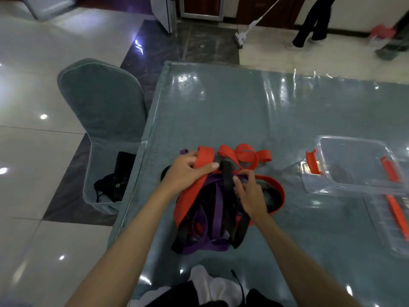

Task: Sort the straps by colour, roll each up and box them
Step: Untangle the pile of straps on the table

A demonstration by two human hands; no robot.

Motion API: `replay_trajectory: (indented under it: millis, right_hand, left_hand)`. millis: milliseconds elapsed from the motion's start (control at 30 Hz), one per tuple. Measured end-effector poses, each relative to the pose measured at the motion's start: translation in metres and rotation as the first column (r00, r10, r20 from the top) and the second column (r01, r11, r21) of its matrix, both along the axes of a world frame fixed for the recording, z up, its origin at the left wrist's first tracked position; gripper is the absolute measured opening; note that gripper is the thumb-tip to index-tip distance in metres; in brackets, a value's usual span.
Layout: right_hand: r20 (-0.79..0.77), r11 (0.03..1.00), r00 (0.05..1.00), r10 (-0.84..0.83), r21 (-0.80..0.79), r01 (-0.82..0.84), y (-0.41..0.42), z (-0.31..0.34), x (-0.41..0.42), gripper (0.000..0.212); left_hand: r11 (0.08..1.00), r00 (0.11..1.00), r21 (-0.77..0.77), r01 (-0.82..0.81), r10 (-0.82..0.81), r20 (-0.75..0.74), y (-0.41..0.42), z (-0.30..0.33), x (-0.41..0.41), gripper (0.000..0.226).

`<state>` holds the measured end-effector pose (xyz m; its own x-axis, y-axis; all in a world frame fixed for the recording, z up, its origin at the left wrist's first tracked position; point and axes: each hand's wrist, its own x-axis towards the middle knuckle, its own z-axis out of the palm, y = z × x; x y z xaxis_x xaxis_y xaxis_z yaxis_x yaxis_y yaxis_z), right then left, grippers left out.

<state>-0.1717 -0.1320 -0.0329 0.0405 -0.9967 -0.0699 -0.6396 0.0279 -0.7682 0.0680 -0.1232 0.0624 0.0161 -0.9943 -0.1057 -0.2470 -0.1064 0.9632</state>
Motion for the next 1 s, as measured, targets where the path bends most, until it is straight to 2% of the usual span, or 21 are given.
replay_trajectory:
  millis: [67,133,167,233,267,300,367,433,500,567,633,733,800,933,1000]
  right_hand:
    - [-0.253,0.980,0.962,-0.098,-0.194,0.049,-0.014,0.000,-0.011,0.021]
    - [-0.374,0.968,0.913,-0.161,-0.240,0.072,-0.028,-0.005,-0.020,0.032]
    - [-0.363,0.972,0.913,-0.188,-0.204,0.119,-0.035,-0.006,-0.023,0.042]
    - [-0.221,0.969,0.946,-0.237,-0.127,0.213,-0.047,-0.008,-0.028,0.059]
    - [-0.126,0.964,0.957,-0.261,-0.080,0.253,-0.055,-0.009,-0.030,0.066]
    - [-0.070,0.964,0.961,-0.267,0.000,0.267,-0.064,-0.009,-0.033,0.076]
    - [-0.140,0.958,0.980,-0.145,0.228,0.174,-0.082,-0.011,-0.037,0.101]
    - [-0.304,0.908,0.951,0.047,0.410,0.086,-0.096,-0.012,-0.040,0.113]
    - [-0.387,0.902,0.917,0.091,0.423,0.089,-0.105,-0.010,-0.043,0.101]
    - [-0.306,0.930,0.946,0.111,0.368,0.010,-0.114,-0.005,-0.048,0.081]
    - [-0.171,0.950,0.973,0.156,0.296,-0.101,-0.121,0.000,-0.055,0.068]
    - [0.008,0.969,0.994,0.110,0.220,-0.109,-0.125,0.013,-0.063,0.050]
    - [0.081,0.976,0.995,0.059,0.205,-0.075,-0.125,0.026,-0.070,0.036]
    - [0.196,0.986,0.981,-0.010,0.165,-0.023,-0.124,0.062,-0.090,0.020]
    - [0.207,0.990,0.978,-0.029,0.143,-0.001,-0.124,0.083,-0.099,0.018]
  left_hand:
    - [0.991,0.979,-0.046,0.122,-0.113,0.172,-0.006,-0.014,-0.025,0.032]
    - [0.963,0.882,0.031,0.269,-0.259,0.394,-0.010,-0.030,-0.048,0.053]
    - [0.936,0.798,0.088,0.341,-0.338,0.500,-0.011,-0.040,-0.058,0.060]
    - [0.878,0.578,0.170,0.448,-0.430,0.694,-0.009,-0.061,-0.072,0.064]
    - [0.864,0.504,0.191,0.466,-0.436,0.746,-0.006,-0.071,-0.076,0.066]
    - [0.865,0.486,0.192,0.463,-0.429,0.761,-0.002,-0.080,-0.076,0.066]
    - [0.887,0.556,0.137,0.441,-0.390,0.734,0.007,-0.092,-0.073,0.058]
    - [0.907,0.649,0.075,0.415,-0.353,0.674,0.016,-0.098,-0.067,0.048]
    - [0.932,0.744,0.014,0.362,-0.298,0.598,0.023,-0.097,-0.059,0.036]
    - [0.965,0.863,-0.019,0.261,-0.225,0.452,0.025,-0.090,-0.050,0.030]
    - [0.993,0.942,-0.002,0.115,-0.108,0.318,0.024,-0.083,-0.040,0.033]
    - [0.993,0.979,0.100,-0.060,0.039,0.200,0.021,-0.074,-0.017,0.024]
    - [0.983,0.980,0.154,-0.100,0.071,0.184,0.022,-0.068,0.002,0.036]
    - [0.963,0.960,0.242,-0.119,0.049,0.277,0.025,-0.072,0.033,0.037]
    - [0.953,0.951,0.257,-0.157,0.076,0.299,0.028,-0.077,0.042,0.056]
